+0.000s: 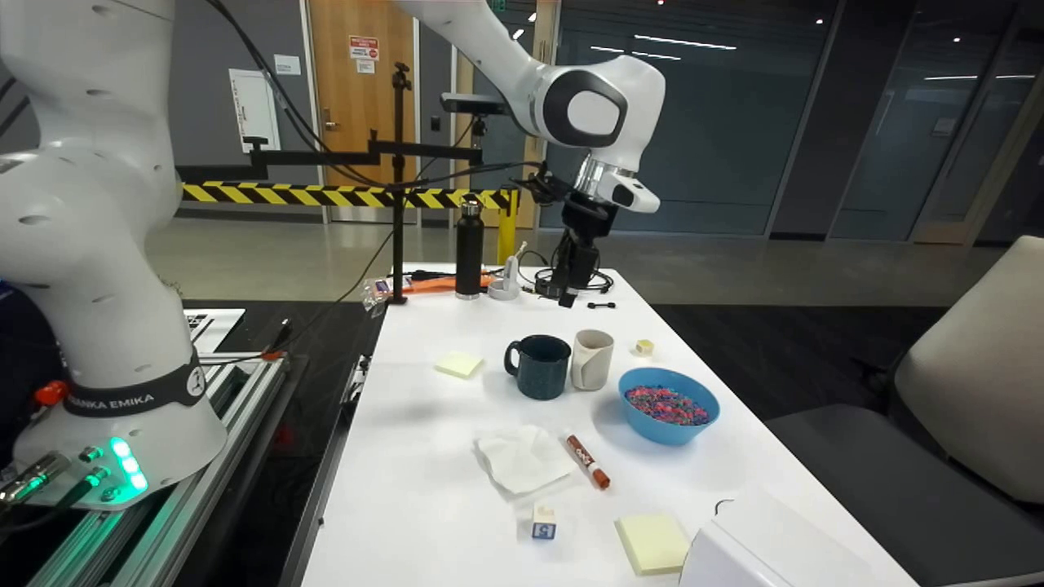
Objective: Take the red marker out of the mug.
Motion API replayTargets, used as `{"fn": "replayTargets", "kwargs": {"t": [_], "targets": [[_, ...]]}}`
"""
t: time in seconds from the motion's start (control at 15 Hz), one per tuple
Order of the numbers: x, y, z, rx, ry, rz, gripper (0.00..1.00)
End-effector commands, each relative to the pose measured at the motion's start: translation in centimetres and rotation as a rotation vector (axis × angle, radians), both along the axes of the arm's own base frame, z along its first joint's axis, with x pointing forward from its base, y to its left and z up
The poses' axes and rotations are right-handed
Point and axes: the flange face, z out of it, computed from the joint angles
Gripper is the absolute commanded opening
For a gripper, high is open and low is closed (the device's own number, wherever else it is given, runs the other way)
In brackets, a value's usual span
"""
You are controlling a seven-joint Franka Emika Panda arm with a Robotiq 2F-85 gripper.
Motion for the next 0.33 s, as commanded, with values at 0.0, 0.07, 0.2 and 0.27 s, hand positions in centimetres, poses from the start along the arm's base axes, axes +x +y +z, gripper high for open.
{"fn": "replayTargets", "kwargs": {"t": [0.0,0.07,0.2,0.27], "targets": [[0.46,0.14,0.29,-0.021,0.001,0.032,1.00],[0.45,0.16,0.32,-0.021,0.001,0.033,1.00],[0.43,0.23,0.33,-0.019,0.001,0.033,1.00],[0.40,0.26,0.35,-0.018,0.000,0.033,1.00]]}}
